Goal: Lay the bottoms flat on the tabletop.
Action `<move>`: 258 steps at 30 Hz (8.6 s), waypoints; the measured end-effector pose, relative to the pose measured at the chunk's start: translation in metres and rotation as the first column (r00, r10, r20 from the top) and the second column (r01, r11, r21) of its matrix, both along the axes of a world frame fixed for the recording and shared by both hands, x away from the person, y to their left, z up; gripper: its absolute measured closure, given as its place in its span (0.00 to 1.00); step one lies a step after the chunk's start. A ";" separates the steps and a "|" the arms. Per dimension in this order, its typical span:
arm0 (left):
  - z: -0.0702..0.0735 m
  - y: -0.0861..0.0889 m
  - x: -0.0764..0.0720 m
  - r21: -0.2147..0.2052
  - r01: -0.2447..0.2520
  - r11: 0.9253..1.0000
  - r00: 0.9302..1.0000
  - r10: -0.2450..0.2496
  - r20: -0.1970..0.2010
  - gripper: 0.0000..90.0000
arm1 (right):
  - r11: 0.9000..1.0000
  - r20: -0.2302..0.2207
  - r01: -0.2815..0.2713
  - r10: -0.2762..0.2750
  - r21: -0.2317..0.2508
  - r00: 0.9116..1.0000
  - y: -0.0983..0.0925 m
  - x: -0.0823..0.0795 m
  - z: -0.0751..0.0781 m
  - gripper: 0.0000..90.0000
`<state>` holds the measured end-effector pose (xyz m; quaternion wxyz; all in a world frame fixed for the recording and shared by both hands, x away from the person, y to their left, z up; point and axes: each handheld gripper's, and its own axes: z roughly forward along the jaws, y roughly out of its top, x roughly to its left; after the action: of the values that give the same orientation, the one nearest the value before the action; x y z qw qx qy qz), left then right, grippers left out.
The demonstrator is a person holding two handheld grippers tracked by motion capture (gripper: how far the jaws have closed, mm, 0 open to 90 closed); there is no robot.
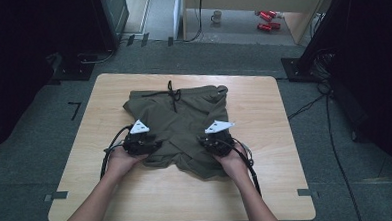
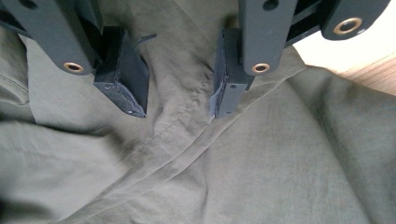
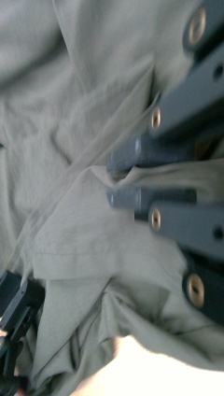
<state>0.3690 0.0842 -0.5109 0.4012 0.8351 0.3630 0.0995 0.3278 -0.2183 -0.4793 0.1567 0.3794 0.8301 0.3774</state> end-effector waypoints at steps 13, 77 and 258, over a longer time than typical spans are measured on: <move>0.000 0.001 -0.001 -0.003 -0.010 1.000 1.000 0.010 0.000 0.63 | 0.992 0.107 0.104 -0.111 0.071 0.988 -0.048 -0.060 0.029 0.93; 0.009 -0.120 0.039 0.118 0.279 0.953 0.960 -0.279 -0.017 0.52 | 0.989 0.003 0.073 -0.074 0.129 0.997 -0.063 -0.013 -0.031 0.68; 0.014 0.079 -0.021 -0.054 -0.127 0.990 0.992 0.128 0.010 0.68 | 0.988 -0.030 0.136 -0.139 -0.067 0.990 -0.020 0.008 -0.030 0.97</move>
<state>0.3480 0.1637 -0.4972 0.4187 0.7984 0.4155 0.1211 0.3358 -0.2383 -0.5097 0.1801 0.4369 0.8164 0.3319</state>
